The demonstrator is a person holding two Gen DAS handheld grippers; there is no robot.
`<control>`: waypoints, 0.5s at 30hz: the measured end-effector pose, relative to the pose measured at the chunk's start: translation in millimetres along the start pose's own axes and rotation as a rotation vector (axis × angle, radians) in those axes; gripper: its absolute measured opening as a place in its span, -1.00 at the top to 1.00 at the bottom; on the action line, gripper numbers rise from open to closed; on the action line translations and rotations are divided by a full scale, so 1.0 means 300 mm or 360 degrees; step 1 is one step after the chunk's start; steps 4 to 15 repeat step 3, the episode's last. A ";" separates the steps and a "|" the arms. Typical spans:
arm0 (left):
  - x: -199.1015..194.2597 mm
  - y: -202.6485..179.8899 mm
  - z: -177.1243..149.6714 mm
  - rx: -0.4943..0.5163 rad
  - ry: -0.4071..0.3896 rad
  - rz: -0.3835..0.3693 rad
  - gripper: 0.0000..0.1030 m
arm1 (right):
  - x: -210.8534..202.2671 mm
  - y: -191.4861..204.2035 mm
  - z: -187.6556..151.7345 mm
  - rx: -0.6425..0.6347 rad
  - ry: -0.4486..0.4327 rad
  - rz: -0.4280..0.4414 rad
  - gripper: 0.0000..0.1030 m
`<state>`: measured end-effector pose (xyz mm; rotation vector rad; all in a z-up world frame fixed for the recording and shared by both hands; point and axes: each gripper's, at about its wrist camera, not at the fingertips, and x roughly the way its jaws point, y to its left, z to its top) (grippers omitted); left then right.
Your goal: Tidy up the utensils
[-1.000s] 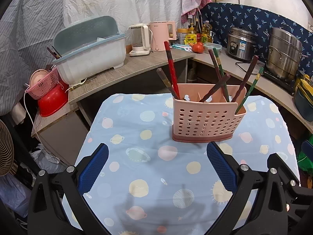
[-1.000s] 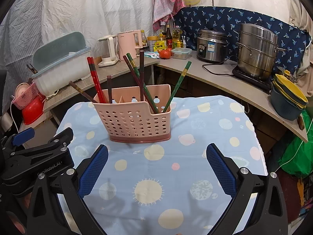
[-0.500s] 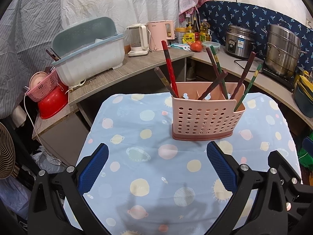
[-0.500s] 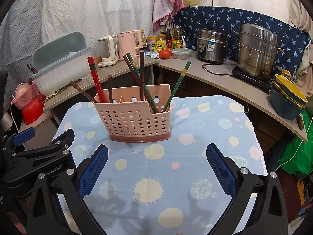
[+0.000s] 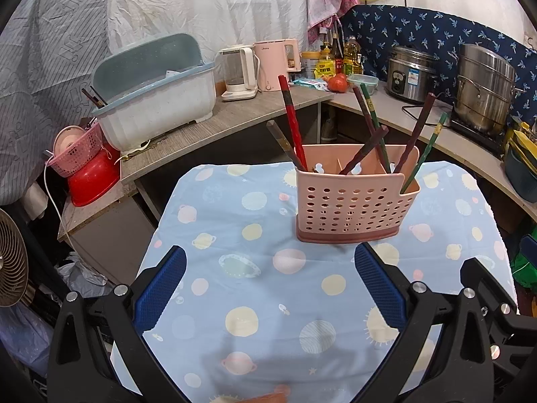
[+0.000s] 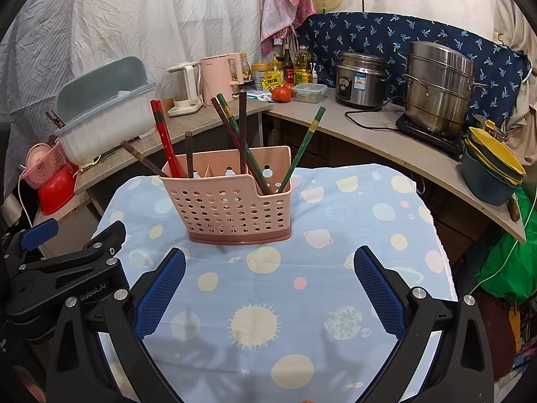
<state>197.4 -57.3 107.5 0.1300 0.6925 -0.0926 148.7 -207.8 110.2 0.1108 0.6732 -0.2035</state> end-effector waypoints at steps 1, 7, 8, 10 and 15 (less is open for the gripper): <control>-0.002 0.001 0.000 0.0001 -0.0002 -0.0001 -0.86 | -0.001 0.001 -0.001 -0.0004 -0.0002 -0.0008 -0.89; -0.005 0.000 0.000 0.0007 -0.0007 0.0002 -0.86 | -0.005 0.001 -0.002 -0.0016 -0.0002 -0.0025 -0.89; -0.005 0.000 0.000 0.0007 -0.0007 0.0002 -0.86 | -0.005 0.001 -0.002 -0.0016 -0.0002 -0.0025 -0.89; -0.005 0.000 0.000 0.0007 -0.0007 0.0002 -0.86 | -0.005 0.001 -0.002 -0.0016 -0.0002 -0.0025 -0.89; -0.005 0.000 0.000 0.0007 -0.0007 0.0002 -0.86 | -0.005 0.001 -0.002 -0.0016 -0.0002 -0.0025 -0.89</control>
